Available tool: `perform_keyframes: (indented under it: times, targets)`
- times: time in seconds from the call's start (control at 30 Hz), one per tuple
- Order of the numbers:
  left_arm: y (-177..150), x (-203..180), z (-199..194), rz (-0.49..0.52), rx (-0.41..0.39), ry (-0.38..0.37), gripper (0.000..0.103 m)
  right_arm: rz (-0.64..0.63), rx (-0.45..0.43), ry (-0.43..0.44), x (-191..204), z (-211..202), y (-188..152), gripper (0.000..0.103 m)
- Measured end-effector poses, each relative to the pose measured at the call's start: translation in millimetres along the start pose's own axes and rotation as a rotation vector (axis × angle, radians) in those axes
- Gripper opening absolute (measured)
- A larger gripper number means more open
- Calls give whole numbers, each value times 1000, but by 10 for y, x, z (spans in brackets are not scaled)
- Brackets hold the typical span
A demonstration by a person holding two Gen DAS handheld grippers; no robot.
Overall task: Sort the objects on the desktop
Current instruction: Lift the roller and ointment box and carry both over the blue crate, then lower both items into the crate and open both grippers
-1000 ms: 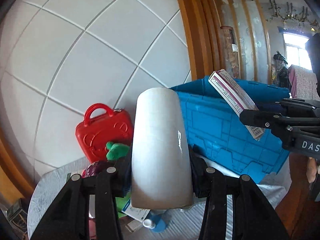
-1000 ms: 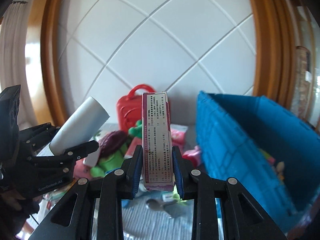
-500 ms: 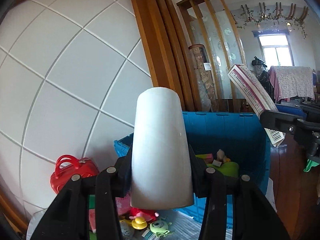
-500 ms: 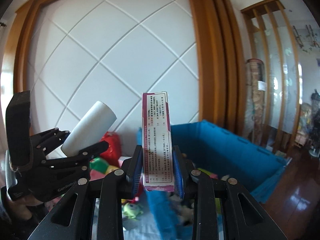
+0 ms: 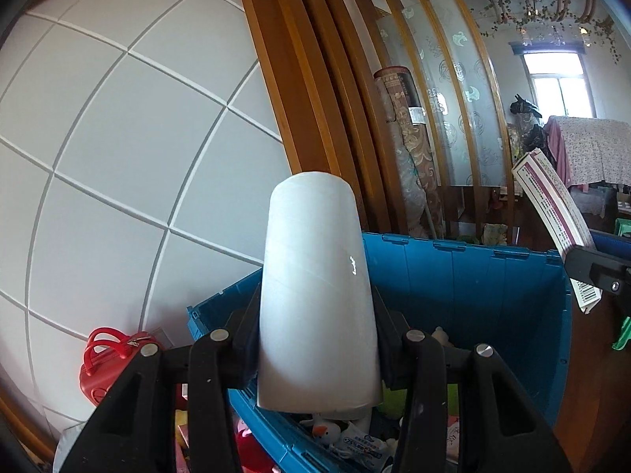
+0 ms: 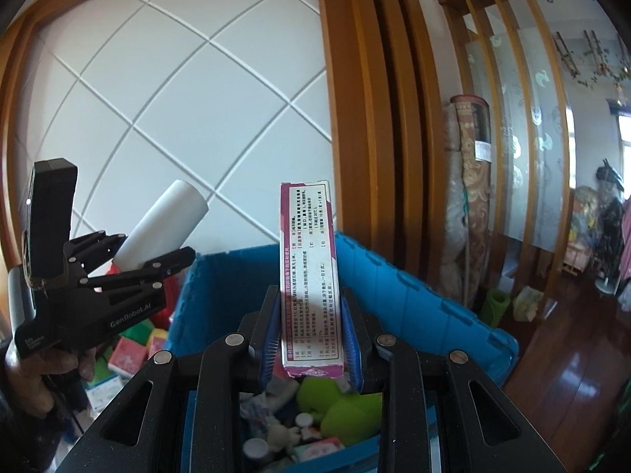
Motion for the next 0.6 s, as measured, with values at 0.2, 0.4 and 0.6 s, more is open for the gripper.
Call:
perform_keyframes:
  times: [0.2,0.4,0.6]
  targets:
    - [127,-74,331,15,43,-1,46,34,38,-32,-315,390,31,29]
    - [353,106,319,-1,8,137,100,60,-3,-72,-486,517,173,54]
    - [402,213,218,-29,2,151,102,64,-13,-44,-461,408,178,56]
Point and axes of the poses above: each gripper's, at about its wrist camera, not at the fingertips, and z roughly the way its jaws point, x to its left, y to its top, the point moved 10 cm from there along z, roughly the way its jaws point, and after that the axes turned 14 degrees about z, right-handed, at the moved point
